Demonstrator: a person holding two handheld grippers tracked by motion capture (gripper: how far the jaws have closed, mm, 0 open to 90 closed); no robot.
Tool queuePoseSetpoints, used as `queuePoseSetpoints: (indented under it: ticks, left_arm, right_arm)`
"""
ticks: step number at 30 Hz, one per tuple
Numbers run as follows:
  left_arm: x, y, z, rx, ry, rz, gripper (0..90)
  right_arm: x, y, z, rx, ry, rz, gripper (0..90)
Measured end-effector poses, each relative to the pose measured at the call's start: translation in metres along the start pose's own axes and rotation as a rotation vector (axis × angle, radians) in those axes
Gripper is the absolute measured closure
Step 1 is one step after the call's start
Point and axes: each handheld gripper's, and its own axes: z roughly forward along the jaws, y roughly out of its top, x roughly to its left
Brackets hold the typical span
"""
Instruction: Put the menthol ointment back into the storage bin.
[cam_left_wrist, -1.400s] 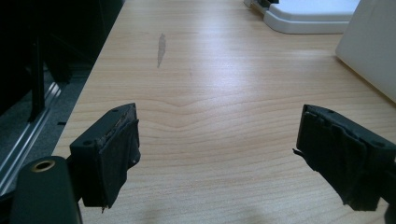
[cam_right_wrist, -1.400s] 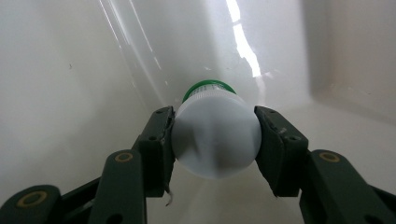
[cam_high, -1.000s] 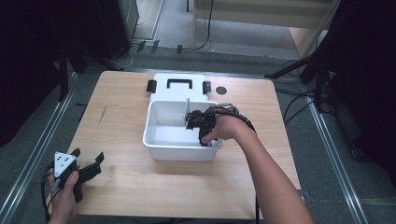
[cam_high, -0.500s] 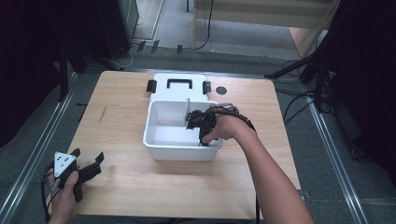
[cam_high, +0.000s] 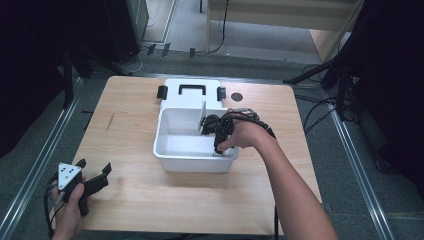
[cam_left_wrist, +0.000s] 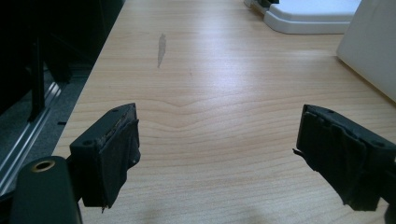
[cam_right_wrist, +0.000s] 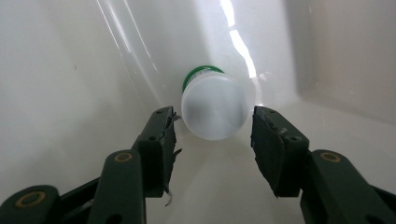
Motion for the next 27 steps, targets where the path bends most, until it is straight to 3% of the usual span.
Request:
queuePoseSetpoints:
  ticks: [9, 11, 12, 13, 18, 21, 23, 27]
  left_arm:
    - [0.0, 0.0, 0.0, 0.0, 0.002, 0.0, 13.9]
    - [0.0, 0.0, 0.0, 0.001, 0.002, 0.002, 14.0]
    - [0.0, 0.0, 0.0, 0.001, 0.001, 0.002, 14.0]
    - [0.0, 0.0, 0.0, 0.001, 0.001, 0.002, 14.0]
    - [0.0, 0.0, 0.0, -0.001, 0.003, 0.005, 14.0]
    - [0.0, 0.0, 0.0, 0.0, 0.002, 0.005, 14.0]
    - [0.0, 0.0, 0.0, 0.001, 0.003, 0.006, 13.9]
    - [-0.001, 0.0, 0.001, 0.0, 0.005, 0.006, 14.0]
  right_arm:
    - [-0.004, -0.008, -0.02, -0.046, -0.002, 0.033, 42.3]
    - [-0.005, -0.012, -0.029, -0.083, -0.008, 0.051, 33.7]
    - [-0.005, -0.012, -0.029, -0.083, -0.008, 0.051, 33.7]
    - [-0.006, -0.015, -0.035, -0.11, -0.019, 0.072, 23.9]
    - [-0.004, -0.022, -0.049, -0.15, -0.057, 0.106, 13.7]
    - [-0.004, -0.028, -0.059, -0.179, -0.058, 0.131, 10.9]
    - [-0.004, -0.035, -0.068, -0.199, -0.056, 0.168, 4.0]
    - [-0.005, -0.043, -0.071, -0.202, -0.066, 0.192, 1.6]
